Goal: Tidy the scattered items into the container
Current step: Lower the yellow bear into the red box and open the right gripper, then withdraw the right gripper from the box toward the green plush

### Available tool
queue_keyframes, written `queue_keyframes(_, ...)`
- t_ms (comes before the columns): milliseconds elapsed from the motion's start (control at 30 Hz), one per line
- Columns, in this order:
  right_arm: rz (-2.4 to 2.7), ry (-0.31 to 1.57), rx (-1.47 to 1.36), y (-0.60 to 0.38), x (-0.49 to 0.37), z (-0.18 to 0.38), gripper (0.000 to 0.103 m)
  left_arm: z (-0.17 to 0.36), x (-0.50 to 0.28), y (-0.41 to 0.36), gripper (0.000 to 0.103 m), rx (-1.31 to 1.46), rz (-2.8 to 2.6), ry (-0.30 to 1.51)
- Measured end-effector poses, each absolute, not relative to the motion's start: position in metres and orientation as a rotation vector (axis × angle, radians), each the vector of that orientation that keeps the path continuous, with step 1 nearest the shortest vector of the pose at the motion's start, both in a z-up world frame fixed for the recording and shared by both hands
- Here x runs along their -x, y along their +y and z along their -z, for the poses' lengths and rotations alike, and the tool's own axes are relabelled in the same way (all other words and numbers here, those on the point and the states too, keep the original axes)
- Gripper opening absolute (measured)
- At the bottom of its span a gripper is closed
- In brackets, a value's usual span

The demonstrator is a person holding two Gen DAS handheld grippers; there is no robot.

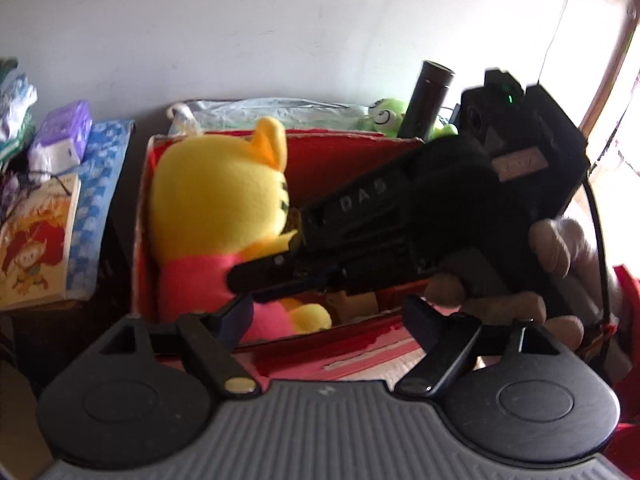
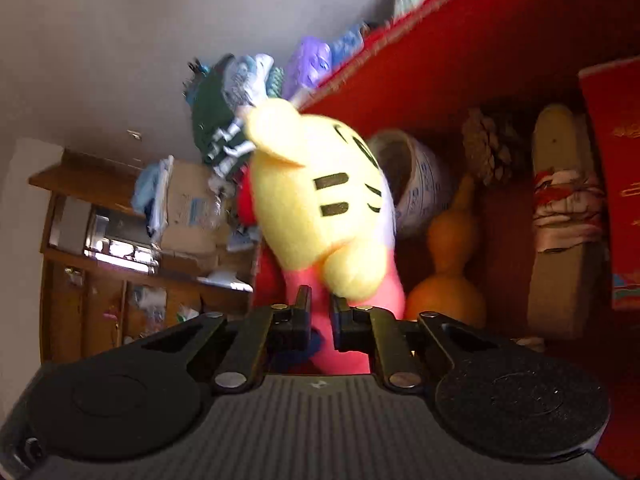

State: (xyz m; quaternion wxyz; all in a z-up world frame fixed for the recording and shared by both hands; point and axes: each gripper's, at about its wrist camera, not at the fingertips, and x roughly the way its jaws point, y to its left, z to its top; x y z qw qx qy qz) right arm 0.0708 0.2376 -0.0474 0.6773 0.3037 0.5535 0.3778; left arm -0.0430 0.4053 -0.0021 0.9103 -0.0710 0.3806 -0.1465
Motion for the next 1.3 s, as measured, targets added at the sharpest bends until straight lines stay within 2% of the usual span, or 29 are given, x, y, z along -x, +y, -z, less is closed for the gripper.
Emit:
queue_keyframes(133, -0.865, 1.221, -0.679, 0.233, -0.069, 0.041, 0.012, 0.006, 0.041, 0.409, 0.083, 0.176, 0.297, 0.783)
queue_keyframes(200, -0.876, 1.206, -0.684, 0.227, -0.067, 0.039, 0.02, 0.005, 0.038, 0.408, 0.084, 0.183, 0.301, 0.786)
queue_keyframes(367, -0.867, 1.147, -0.655, 0.215, -0.06, 0.028, 0.026, 0.002, 0.034, 0.402, 0.089, 0.182, 0.301, 0.809)
queue_keyframes(733, -0.749, 1.051, -0.662, 0.193, -0.052, 0.022, 0.026, -0.006, 0.035, 0.389, 0.092, 0.154, 0.283, 0.814)
queue_keyframes(900, -0.636, 0.998, -0.574, 0.188, -0.042, 0.013, 0.026, -0.01, 0.03, 0.383, 0.092, 0.142, 0.235, 0.833)
queue_keyframes(1200, -0.531, 0.932, -0.545, 0.168, -0.023, 0.018, 0.024, -0.013, 0.03, 0.374, 0.097, 0.141, 0.201, 0.832)
queue_keyframes(1300, -0.51, 0.9, -0.538, 0.164, -0.016, 0.015, 0.026, -0.013, 0.03, 0.368, 0.098, 0.125, 0.186, 0.834)
